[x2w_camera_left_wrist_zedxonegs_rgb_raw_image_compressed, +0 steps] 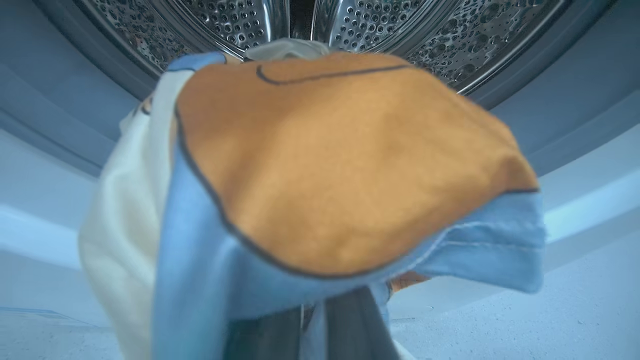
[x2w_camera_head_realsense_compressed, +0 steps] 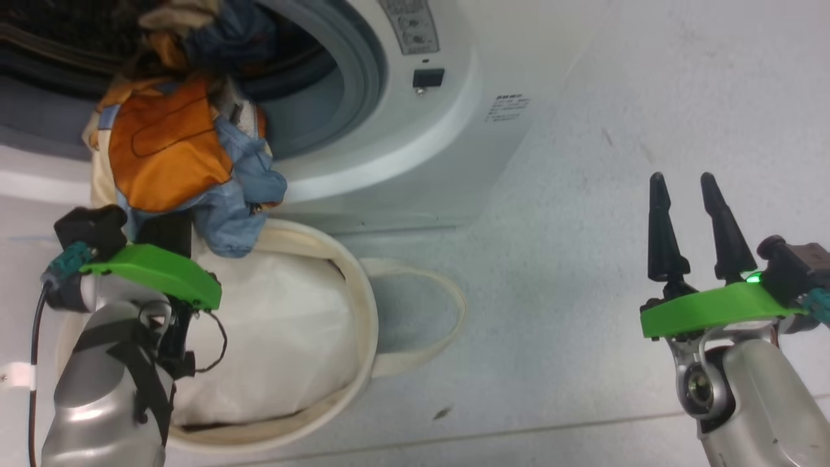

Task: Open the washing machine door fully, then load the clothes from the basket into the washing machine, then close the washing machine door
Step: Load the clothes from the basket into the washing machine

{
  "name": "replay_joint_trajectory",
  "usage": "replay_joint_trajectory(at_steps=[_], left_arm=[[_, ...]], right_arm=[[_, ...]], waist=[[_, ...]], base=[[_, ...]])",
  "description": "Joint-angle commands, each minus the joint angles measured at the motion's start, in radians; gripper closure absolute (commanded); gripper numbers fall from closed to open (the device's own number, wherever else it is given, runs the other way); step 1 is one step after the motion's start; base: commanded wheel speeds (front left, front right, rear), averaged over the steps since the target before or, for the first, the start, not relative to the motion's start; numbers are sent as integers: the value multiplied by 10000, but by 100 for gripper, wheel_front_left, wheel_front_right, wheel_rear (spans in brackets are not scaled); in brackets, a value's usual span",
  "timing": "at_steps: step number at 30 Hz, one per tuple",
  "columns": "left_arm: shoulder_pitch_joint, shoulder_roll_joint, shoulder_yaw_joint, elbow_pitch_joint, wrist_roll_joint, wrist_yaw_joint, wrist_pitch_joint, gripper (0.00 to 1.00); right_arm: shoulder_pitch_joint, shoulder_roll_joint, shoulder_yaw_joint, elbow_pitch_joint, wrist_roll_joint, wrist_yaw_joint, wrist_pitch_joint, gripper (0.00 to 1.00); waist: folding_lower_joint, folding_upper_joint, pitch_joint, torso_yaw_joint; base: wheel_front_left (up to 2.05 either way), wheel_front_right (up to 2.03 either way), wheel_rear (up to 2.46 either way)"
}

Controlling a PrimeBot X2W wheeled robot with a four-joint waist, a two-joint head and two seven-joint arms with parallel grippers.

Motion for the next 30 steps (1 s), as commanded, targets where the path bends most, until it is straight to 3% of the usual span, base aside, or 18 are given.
replay_joint_trajectory(at_steps=[1, 21, 25, 30], left_arm=[[-209, 364, 287, 4, 180, -58, -119, 100], [-4825, 1340, -369, 3204, 1110, 102, -120, 100], [-5550, 1492, -165, 1783, 1193, 366, -120, 100], [-5261, 1484, 452, -205, 1302, 495, -120, 100]], right_arm=[[185, -53, 229, -223, 82, 73, -124, 0], [190, 58, -26, -704, -79, 73, -124, 0], [166, 39, -39, -870, -170, 73, -124, 0], [193, 53, -268, -1074, -258, 73, -124, 0]], waist=[[3, 0, -356, -36], [3, 0, 1068, -1081], [3, 0, 1577, -1240], [3, 0, 1959, -1366]], base=[[0, 0, 0], [0, 0, 0], [0, 0, 0], [0, 0, 0]])
